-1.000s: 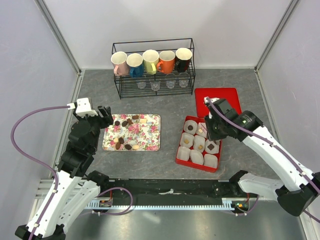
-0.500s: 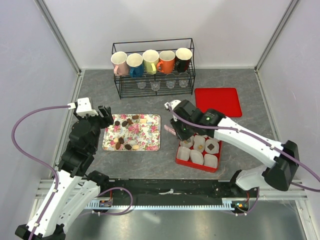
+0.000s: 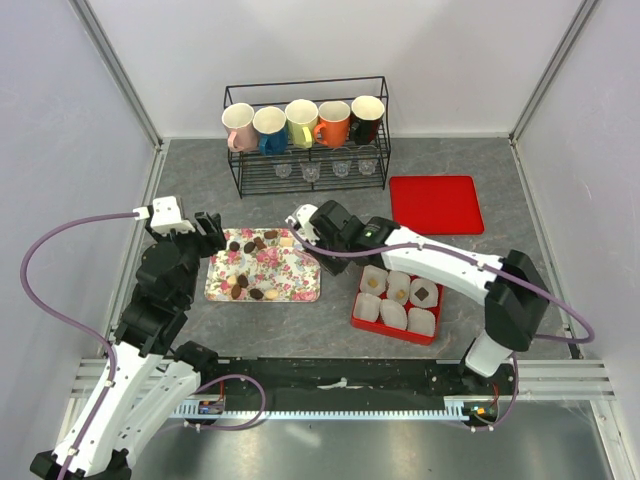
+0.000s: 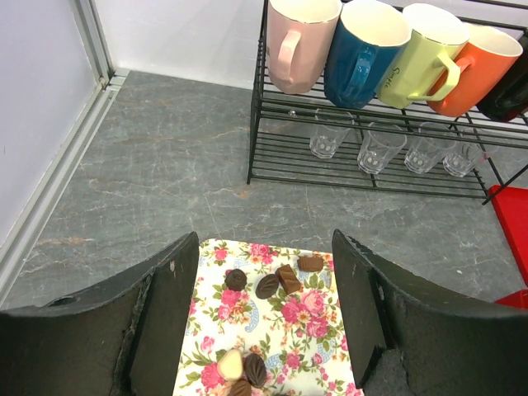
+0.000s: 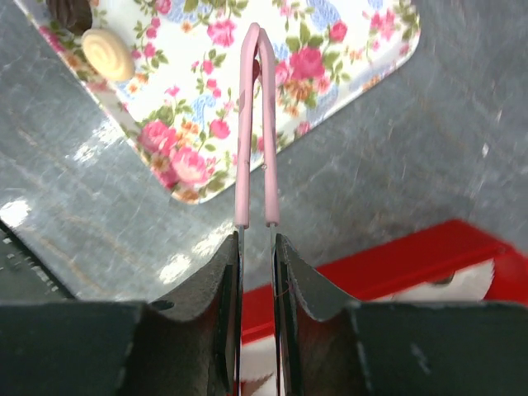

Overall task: Pack the chocolate
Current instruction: Pick up the fake chocolate from the plate.

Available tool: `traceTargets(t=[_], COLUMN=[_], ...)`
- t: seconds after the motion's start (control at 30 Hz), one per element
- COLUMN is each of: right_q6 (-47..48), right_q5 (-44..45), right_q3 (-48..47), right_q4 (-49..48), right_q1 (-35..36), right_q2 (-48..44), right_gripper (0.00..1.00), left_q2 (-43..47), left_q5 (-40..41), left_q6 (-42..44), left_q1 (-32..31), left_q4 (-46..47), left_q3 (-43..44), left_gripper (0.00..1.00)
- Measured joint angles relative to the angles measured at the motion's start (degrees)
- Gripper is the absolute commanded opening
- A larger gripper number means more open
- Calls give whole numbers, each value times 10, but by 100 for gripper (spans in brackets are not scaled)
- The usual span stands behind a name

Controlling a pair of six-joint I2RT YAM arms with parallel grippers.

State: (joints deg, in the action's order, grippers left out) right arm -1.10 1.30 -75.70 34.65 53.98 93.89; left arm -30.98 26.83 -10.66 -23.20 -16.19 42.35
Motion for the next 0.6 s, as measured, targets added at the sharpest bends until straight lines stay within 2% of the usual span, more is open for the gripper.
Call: traceTargets(t=[0.27,0.6], right_q6=[96,171], right_q5=[-19,-69], right_q3=[-51,-104], right_q4=[-28,-38], right_q1=[-23,-70], right_q2=[80,122], right_gripper=[31,36], left_q2=[0,-4], left_q5=[0,0], left_q6=[0,0], left_q1=[0,0], left_q4=[0,0], left_q3=[0,0], left_gripper=[72,72])
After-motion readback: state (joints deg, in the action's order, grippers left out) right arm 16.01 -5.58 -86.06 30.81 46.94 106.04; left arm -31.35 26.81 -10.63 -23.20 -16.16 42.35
